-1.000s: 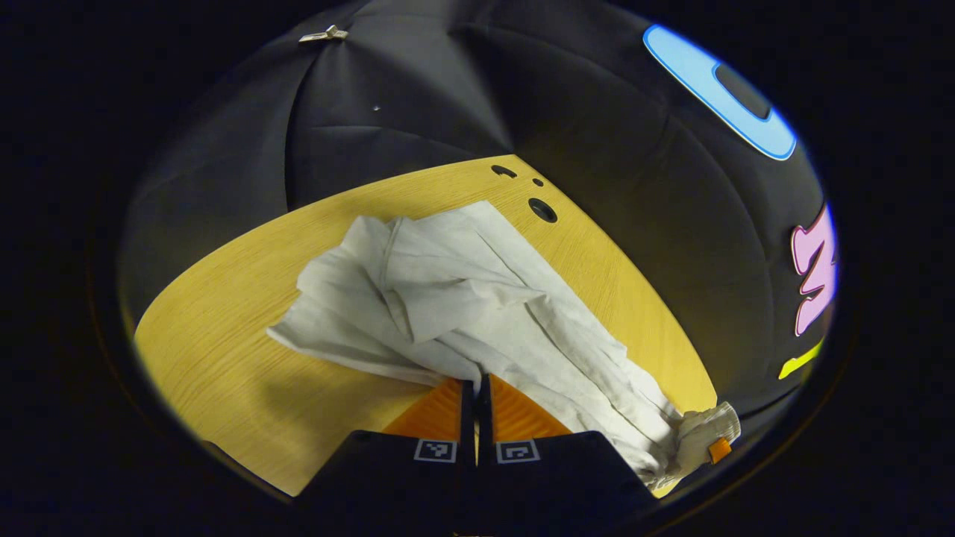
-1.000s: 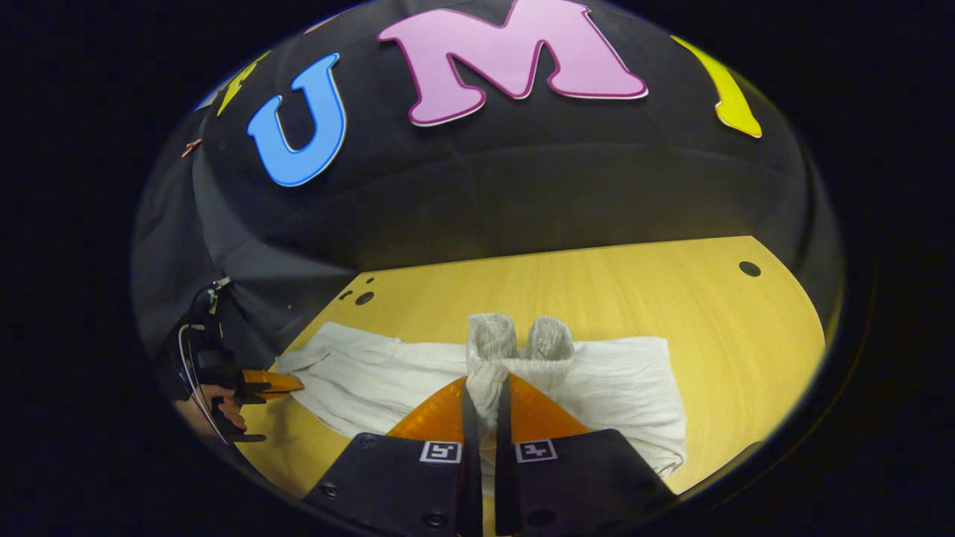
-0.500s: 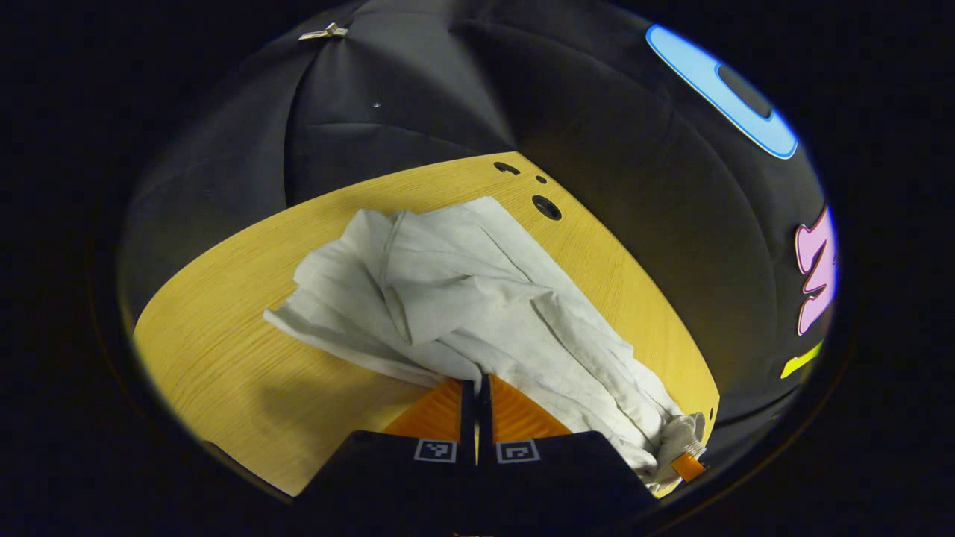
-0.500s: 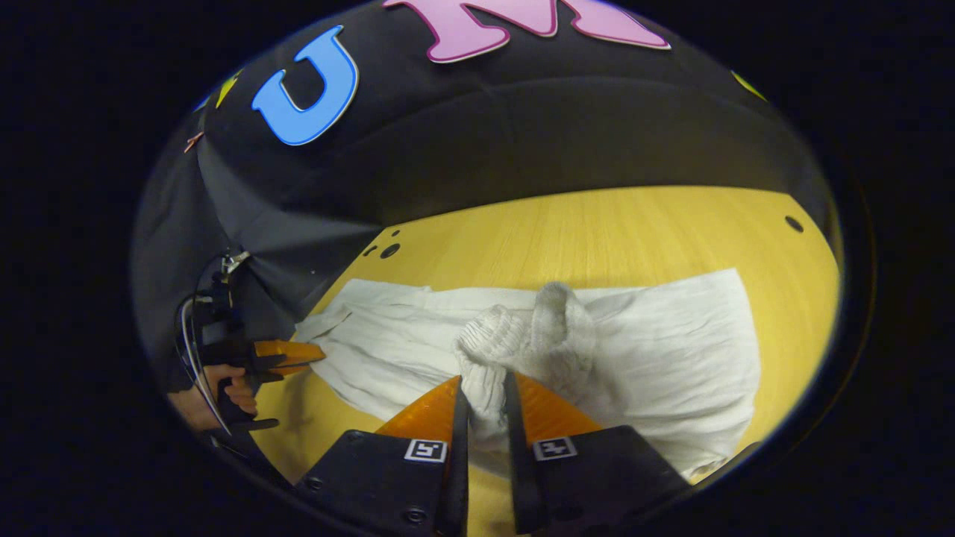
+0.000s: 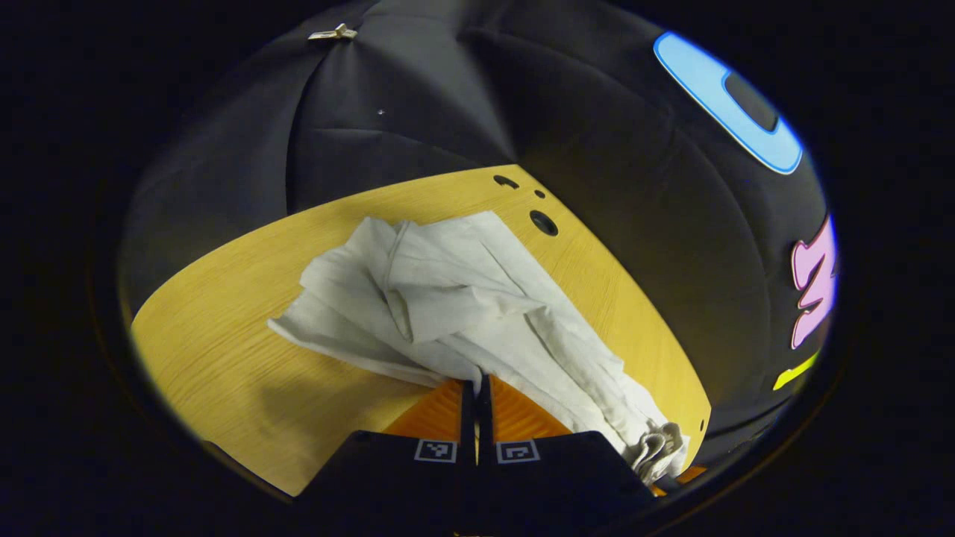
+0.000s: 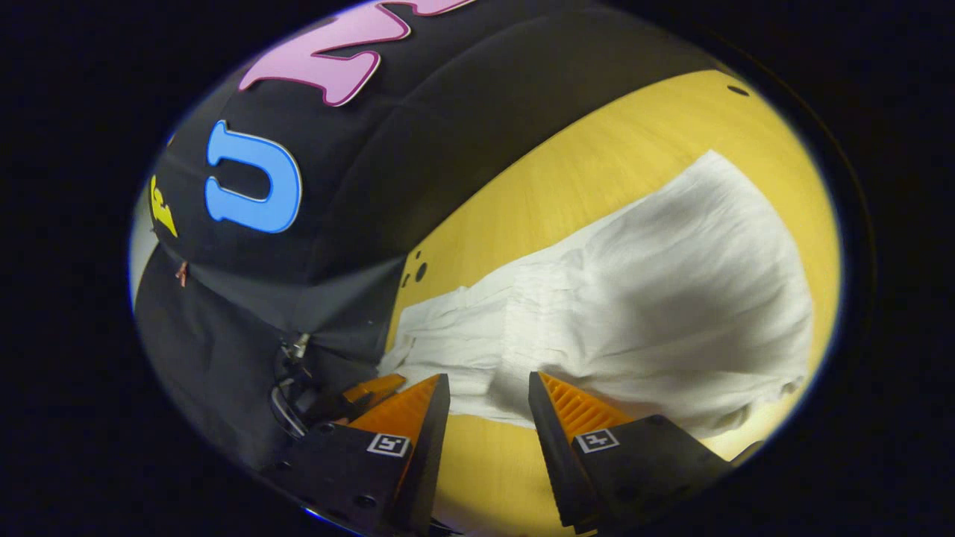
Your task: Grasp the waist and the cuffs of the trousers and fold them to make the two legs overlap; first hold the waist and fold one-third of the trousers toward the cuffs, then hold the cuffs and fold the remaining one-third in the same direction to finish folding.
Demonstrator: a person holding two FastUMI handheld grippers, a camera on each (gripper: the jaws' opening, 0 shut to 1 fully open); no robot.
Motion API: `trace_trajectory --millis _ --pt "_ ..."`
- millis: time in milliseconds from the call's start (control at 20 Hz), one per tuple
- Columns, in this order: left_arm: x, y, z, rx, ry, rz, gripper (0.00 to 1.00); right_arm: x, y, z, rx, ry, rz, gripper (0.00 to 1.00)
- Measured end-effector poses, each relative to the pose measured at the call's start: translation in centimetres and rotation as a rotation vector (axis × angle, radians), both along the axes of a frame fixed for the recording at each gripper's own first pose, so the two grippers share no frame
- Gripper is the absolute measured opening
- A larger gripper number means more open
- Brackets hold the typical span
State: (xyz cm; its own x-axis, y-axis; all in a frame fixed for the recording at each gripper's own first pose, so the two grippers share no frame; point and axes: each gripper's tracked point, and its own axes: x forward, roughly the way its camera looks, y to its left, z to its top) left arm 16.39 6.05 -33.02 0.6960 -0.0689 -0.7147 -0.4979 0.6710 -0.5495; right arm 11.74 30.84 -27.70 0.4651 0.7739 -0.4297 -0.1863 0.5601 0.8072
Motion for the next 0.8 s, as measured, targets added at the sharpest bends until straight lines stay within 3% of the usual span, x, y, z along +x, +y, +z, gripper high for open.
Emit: trace_trajectory --millis 100,300,800 --pt "0.6 -0.3 1.4 0.018 -0.030 0.001 0.05 0.0 -2.8 -1.2 -0.111 -0.056 -0.014 0.65" --pt "2.4 -1.4 5.2 0.098 -0.120 -0.056 0.05 0.1 -6.2 -2.1 -0.211 -0.111 -0.038 0.65" --pt "5.0 -7.2 13.7 0.266 -0.300 -0.223 0.05 -1.0 -11.1 -3.3 -0.249 -0.102 -0.100 0.65"
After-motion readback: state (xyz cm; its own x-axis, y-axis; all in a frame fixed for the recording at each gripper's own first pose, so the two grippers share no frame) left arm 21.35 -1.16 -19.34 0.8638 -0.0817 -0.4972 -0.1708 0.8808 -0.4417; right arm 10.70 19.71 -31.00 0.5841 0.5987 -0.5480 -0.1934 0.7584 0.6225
